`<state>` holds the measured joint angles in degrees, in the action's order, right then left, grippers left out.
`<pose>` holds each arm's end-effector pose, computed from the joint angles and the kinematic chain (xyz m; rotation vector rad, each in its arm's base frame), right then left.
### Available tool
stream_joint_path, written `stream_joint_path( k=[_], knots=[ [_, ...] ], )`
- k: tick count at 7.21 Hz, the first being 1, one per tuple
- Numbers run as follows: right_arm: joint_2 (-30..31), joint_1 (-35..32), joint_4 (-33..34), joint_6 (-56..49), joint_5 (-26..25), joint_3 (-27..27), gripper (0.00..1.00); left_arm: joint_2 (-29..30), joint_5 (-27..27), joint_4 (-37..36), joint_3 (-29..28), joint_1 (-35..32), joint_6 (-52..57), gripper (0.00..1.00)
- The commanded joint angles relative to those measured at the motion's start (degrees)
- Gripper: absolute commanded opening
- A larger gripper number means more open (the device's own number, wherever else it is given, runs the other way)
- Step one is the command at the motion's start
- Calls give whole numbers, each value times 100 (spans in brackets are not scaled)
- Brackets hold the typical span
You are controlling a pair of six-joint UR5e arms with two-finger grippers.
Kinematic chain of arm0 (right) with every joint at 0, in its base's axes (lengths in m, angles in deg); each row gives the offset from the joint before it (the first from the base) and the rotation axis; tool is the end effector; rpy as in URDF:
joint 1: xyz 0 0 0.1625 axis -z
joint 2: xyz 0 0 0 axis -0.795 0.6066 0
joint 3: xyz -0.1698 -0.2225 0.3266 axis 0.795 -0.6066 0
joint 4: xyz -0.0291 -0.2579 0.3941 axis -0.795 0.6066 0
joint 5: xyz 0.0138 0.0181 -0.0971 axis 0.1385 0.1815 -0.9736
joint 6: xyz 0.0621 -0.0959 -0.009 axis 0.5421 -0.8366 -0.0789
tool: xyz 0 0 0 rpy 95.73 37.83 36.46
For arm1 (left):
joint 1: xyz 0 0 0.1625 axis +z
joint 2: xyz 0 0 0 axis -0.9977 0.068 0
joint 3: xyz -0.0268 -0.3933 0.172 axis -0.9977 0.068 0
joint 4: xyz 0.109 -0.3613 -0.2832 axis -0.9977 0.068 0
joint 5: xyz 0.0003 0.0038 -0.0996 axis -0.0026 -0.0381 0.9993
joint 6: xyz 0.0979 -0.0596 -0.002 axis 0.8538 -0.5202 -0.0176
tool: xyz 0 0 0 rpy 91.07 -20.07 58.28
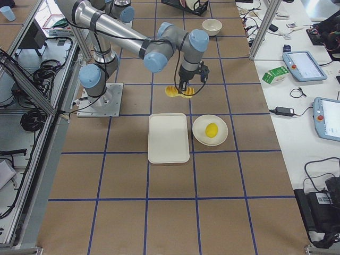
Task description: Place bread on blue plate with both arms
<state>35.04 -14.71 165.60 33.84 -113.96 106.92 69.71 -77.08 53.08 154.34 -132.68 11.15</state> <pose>-0.1013 -0.5699 0.3723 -0.1575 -3.1192 -0.2781 0.3124 -0.4823 0.4308 -0.3493 2.9497 0.3281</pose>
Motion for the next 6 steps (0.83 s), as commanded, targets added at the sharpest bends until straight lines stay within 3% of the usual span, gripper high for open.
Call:
stream_joint_path(
  k=[1,2,4,6],
  knots=[
    [63,-653,-476,676,223,-394,0,-214,582,361,200,-1207,-769,0],
    [107,-777,-477,904,303,-395,0,-110,1011,257,384,-1935,-1262,0],
    [125,-979,-468,1142,462,-386,0,302,1540,-1124,840,-3080,-1810,0],
    [125,-1295,-424,1511,594,-403,0,558,2313,-1874,1141,-4108,-2531,0]
  ],
)
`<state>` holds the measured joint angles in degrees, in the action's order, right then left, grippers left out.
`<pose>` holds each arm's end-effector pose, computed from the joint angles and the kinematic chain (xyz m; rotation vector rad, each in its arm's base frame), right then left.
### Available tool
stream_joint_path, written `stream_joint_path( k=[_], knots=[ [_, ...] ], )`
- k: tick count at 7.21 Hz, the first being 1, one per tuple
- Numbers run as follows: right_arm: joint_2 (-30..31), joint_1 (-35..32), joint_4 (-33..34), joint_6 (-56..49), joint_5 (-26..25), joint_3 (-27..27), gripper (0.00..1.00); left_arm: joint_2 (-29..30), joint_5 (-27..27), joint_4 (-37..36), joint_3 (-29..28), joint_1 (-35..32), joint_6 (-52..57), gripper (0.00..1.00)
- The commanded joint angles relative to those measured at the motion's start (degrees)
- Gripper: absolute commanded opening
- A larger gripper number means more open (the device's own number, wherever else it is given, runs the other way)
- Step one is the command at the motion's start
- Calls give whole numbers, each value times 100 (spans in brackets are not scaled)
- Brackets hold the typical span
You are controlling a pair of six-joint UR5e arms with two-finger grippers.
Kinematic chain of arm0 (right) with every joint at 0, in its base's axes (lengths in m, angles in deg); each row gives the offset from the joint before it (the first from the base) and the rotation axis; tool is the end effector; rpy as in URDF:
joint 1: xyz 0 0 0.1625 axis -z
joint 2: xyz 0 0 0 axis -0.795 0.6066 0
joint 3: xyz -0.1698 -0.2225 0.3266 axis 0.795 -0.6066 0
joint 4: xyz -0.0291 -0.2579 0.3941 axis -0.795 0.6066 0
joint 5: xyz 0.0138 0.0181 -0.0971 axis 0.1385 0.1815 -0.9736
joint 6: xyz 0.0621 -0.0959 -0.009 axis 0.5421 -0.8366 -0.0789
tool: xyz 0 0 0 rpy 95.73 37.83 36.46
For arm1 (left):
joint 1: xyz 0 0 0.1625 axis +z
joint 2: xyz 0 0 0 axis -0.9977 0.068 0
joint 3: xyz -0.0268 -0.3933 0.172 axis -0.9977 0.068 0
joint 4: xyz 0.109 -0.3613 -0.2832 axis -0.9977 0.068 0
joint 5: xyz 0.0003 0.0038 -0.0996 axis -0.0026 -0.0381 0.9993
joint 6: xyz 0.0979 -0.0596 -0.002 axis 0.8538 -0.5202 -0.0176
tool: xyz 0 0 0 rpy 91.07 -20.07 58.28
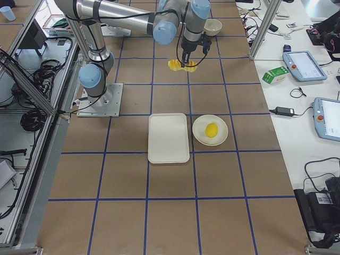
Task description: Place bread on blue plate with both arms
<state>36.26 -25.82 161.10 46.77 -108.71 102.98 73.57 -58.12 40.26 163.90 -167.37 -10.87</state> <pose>0.0210 -0.5794 0.4141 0.2161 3.0793 0.2305 -0.0540 -0.5852 0.3205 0.0448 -3.0489 -0.1299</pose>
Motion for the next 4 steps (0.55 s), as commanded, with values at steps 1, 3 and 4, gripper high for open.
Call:
stream_joint_path(
  k=[1,3,4],
  knots=[
    [-6,-333,52,404,61,-9,0,330,420,-1076,430,-1053,-670,0],
    [-24,-493,61,651,70,0,0,716,447,-2403,765,-1468,-1530,0],
    [-41,-580,78,704,61,-9,0,892,429,-2626,783,-1792,-1787,0]
  ],
)
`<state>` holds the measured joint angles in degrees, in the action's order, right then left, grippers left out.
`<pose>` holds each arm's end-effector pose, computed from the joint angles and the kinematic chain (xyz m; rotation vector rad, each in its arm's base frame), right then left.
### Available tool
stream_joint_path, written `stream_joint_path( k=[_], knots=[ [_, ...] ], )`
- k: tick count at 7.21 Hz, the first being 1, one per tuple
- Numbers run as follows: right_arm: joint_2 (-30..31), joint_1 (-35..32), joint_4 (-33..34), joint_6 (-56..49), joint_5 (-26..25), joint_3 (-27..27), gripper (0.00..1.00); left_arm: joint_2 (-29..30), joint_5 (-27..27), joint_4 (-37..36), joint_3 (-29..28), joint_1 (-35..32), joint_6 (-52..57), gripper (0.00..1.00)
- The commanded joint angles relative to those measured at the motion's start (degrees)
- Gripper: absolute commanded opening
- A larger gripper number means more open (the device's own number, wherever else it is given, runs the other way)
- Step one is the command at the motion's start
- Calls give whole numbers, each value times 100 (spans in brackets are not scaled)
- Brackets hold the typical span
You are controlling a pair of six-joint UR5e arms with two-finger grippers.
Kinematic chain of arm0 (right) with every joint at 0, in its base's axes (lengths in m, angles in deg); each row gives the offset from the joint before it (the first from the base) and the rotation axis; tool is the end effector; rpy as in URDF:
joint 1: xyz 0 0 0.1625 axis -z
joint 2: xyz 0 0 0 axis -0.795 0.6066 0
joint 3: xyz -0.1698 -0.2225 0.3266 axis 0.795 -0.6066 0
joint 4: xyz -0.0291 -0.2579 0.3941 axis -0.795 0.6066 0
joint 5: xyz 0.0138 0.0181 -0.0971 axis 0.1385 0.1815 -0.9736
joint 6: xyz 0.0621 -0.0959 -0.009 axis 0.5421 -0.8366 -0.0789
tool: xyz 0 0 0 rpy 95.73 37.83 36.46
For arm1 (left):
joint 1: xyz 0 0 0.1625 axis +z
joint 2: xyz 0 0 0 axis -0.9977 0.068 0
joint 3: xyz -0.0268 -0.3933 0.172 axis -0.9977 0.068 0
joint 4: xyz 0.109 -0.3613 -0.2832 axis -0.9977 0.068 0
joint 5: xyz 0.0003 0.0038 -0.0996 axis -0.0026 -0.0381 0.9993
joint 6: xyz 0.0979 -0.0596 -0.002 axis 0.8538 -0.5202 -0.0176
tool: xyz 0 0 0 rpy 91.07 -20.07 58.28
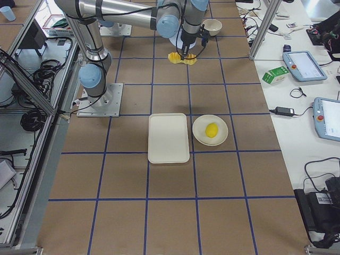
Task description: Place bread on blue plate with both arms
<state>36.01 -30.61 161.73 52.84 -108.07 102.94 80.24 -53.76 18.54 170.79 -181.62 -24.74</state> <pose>0.0702 -0.5784 0.4130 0.2519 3.0805 0.2245 -0.2069 -0.5728 0.2297 0.0231 -2.9842 0.0435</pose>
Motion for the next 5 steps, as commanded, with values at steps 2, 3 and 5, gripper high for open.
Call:
stream_joint_path(
  k=[2,3,5],
  knots=[
    [-77,-277,156,289,6,-6,0,472,-77,-596,77,-617,-622,58],
    [-138,-409,278,464,15,-6,0,551,-94,-1084,33,-617,-561,100],
    [-288,-777,577,710,6,-6,0,264,-147,-751,-359,-330,-516,100]
  ],
)
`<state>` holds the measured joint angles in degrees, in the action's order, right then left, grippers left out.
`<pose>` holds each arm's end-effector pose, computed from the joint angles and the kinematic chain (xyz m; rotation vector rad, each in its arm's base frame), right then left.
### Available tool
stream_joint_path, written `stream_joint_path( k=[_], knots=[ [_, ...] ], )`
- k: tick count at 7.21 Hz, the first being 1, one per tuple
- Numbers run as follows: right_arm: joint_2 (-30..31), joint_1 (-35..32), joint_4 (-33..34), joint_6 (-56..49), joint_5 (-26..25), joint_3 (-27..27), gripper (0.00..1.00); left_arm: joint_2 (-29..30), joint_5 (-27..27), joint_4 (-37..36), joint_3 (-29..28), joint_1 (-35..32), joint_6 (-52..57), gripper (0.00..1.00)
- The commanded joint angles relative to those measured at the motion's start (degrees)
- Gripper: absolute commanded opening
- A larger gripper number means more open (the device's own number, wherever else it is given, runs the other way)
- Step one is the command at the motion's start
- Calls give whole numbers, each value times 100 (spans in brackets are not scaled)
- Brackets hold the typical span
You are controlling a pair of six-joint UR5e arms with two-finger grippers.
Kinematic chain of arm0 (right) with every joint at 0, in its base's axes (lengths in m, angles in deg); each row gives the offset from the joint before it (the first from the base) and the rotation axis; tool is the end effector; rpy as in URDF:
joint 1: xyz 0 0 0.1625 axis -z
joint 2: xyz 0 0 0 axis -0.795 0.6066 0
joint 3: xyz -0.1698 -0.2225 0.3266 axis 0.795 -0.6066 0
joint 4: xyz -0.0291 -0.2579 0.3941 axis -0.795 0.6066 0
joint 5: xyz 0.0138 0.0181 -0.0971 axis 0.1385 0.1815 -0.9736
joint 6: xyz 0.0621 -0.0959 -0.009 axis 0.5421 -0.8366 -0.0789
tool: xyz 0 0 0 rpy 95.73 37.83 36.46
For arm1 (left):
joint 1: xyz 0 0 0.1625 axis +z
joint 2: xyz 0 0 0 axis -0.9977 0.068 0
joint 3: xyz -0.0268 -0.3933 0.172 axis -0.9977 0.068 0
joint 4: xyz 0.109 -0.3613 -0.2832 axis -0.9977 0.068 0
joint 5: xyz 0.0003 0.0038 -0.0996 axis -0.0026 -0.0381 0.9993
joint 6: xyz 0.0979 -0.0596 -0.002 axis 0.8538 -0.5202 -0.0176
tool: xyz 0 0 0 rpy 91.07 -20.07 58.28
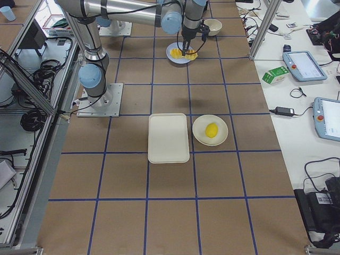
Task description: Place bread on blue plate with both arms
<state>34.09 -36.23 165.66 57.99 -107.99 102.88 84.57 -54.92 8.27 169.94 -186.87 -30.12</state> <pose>0.1264 -0.5857 0.4000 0.2394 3.0951 0.1746 -0.2614 -0.5794 0.2108 0.0154 -2.9726 0.2007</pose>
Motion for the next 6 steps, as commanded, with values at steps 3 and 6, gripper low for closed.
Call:
stream_joint_path(
  k=[3,6],
  knots=[
    [-578,-1032,876,792,6,0,0,-811,-189,3515,-1795,592,912,100],
    [-1394,-1805,1931,1399,226,52,0,-1496,-550,5258,-2157,910,1691,100]
  ],
)
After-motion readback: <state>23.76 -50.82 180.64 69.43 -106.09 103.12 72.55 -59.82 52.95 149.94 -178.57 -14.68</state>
